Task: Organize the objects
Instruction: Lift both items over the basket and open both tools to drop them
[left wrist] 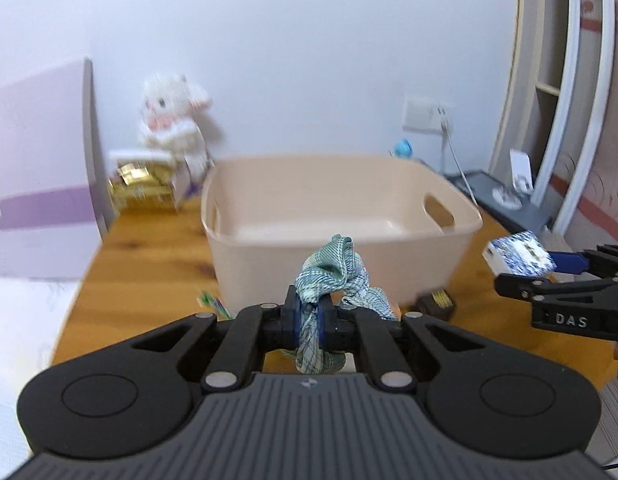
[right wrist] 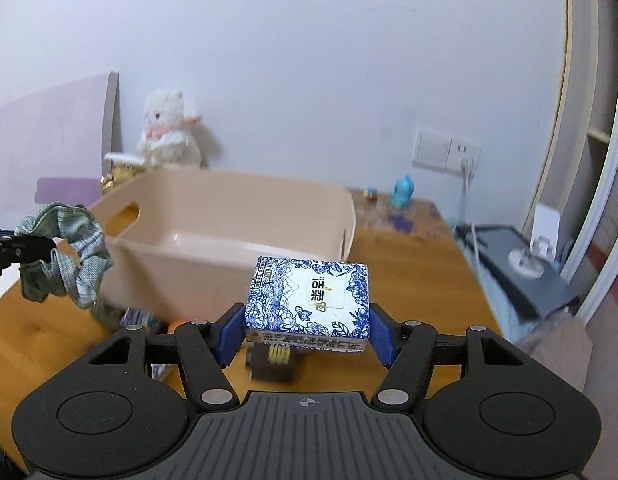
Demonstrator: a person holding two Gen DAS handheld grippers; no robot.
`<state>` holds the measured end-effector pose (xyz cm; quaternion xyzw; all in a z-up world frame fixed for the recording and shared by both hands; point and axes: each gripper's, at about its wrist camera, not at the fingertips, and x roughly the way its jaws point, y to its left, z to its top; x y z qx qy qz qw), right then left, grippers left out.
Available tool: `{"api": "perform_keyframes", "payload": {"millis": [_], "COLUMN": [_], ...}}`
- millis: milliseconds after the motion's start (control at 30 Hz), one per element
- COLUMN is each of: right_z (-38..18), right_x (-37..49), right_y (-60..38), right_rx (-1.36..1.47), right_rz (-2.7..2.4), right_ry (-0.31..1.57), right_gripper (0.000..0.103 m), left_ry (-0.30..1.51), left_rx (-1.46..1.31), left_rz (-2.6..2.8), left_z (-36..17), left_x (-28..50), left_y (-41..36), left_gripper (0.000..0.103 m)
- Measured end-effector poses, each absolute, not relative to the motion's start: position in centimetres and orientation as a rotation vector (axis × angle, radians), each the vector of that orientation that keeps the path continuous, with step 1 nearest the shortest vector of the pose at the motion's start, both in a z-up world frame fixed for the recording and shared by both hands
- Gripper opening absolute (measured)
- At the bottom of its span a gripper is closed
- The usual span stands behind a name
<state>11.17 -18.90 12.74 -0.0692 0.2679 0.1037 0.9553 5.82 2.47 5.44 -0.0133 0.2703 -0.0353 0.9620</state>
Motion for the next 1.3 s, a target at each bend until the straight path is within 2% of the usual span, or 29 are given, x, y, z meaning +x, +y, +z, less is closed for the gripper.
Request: {"api": "perform_keyframes", "payload": {"millis": [233, 467, 933, 967, 1033, 1133, 1233, 1300], "right_z": [14.6, 13.9, 9.5, 9.5, 9.6, 10.1, 11.0, 11.7], "right_x": [14.5, 18.7, 24.3, 24.3, 24.2, 23.5, 22.4, 21.5], "right_y": [-18.5, -15.8, -13.7, -13.6, -13.6, -13.5, -13.4, -13.5], "right_rx": [-0.153, -0.188, -0.257, -0.261, -0.275, -0.283, -0.282, -0.279], "right_rz": [0.203, 0.221, 0.248, 0.242, 0.235, 0.232, 0.223, 0.218], "right_ry": [0.482, 0.508, 0.67, 0.669, 0.66, 0.635, 0.597, 0.571], "right_gripper": [0.061, 0.061, 0.061, 0.067, 0.069, 0.078, 0.091, 0.099], "left_ry": [0.482, 0.494, 0.701, 0.71, 0.709, 0.71, 0.684, 0.666], "left_rx": [-0.019, -0.016, 0.06, 0.066, 0.075, 0.058, 0.069, 0.052], "left_rz": [-0.012, 0.031, 0.07, 0.068, 0.072, 0.072, 0.077, 0.084], "left_z": [7.8, 7.6, 1.0, 0.6, 0.5, 0.8, 1.7, 2.4], "left_x": [8.8, 13.9, 21.7, 21.9, 22.0, 22.0, 21.4, 20.8], "left_y": [3.6, 4.2, 2.5, 2.3, 2.2, 2.4, 2.2, 2.4], "left_gripper": [0.009, 0.009, 0.009, 0.01, 0.012, 0.023, 0.043, 0.073]}}
